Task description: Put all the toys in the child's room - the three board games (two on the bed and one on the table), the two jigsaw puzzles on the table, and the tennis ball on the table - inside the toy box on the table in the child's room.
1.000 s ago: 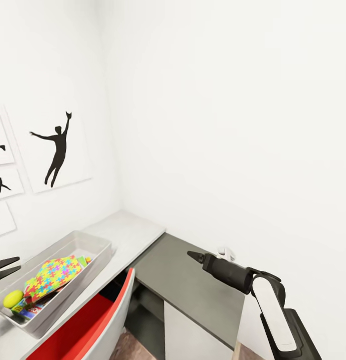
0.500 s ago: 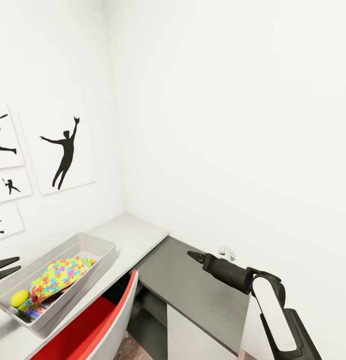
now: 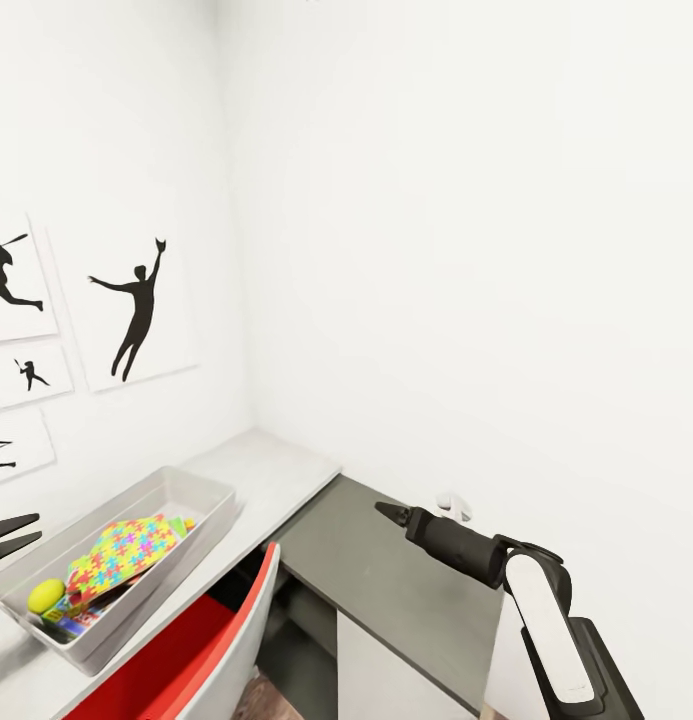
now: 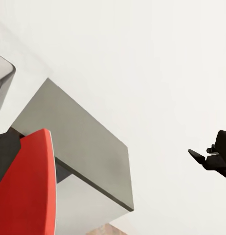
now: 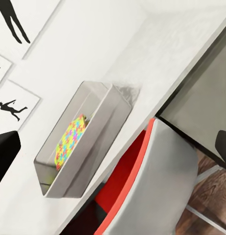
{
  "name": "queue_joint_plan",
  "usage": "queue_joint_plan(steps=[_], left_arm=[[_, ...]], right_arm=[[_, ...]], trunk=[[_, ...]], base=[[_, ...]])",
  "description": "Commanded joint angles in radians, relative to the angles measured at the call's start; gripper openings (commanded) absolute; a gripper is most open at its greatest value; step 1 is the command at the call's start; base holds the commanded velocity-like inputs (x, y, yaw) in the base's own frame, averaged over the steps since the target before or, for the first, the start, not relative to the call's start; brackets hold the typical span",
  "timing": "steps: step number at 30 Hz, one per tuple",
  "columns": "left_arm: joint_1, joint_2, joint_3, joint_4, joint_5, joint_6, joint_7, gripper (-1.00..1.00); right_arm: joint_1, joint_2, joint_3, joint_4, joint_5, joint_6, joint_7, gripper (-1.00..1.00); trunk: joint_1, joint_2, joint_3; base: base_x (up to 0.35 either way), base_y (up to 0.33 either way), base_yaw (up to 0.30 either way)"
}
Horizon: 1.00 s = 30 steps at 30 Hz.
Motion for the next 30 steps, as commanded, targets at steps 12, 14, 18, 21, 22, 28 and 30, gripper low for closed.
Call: queue_joint_plan(steps=[12,14,18,21,22,28,30], left_arm=[[0.000,-0.001,0.000,0.000,-0.001,0.011,-0.004,1.00],[0.000,-0.001,0.000,0.000,-0.001,0.012,-0.004,1.00],[0.000,-0.003,0.000,0.000,0.000,0.015,-0.004,1.00],[0.000,-0.003,0.001,0.000,0.000,0.019,-0.004,1.00],[0.000,-0.003,0.001,0.000,0.000,0.020,-0.004,1.00],[0.000,-0.001,0.001,0.000,0.001,0.051,-0.004,1.00],[-0.001,-0.001,0.000,0.000,0.000,0.057,-0.004,1.00]], right_arm=[[0.000,0.000,-0.001,0.000,0.003,0.004,0.003,1.00],[0.000,0.000,-0.001,0.000,0.003,0.004,0.003,1.00],[0.000,0.000,-0.001,0.001,0.003,0.004,0.003,1.00],[0.000,0.000,-0.001,0.001,0.003,0.004,0.003,1.00],[0.000,0.000,-0.001,0.001,0.003,0.004,0.003,1.00],[0.000,0.000,-0.002,0.001,0.004,0.004,0.003,1.00],[0.000,0.000,-0.002,0.001,0.004,0.004,0.003,1.00]], trunk=[[0.000,-0.001,0.000],[0.000,-0.001,0.000],[0.000,-0.001,0.000],[0.000,-0.001,0.000],[0.000,-0.001,0.000],[0.000,-0.001,0.000],[0.000,-0.001,0.000]], base=[[-0.090,0.000,0.000],[-0.011,0.000,0.000],[-0.003,0.000,0.000],[0.000,0.000,0.000],[0.000,0.000,0.000],[0.000,0.000,0.000],[0.000,0.000,0.000]])
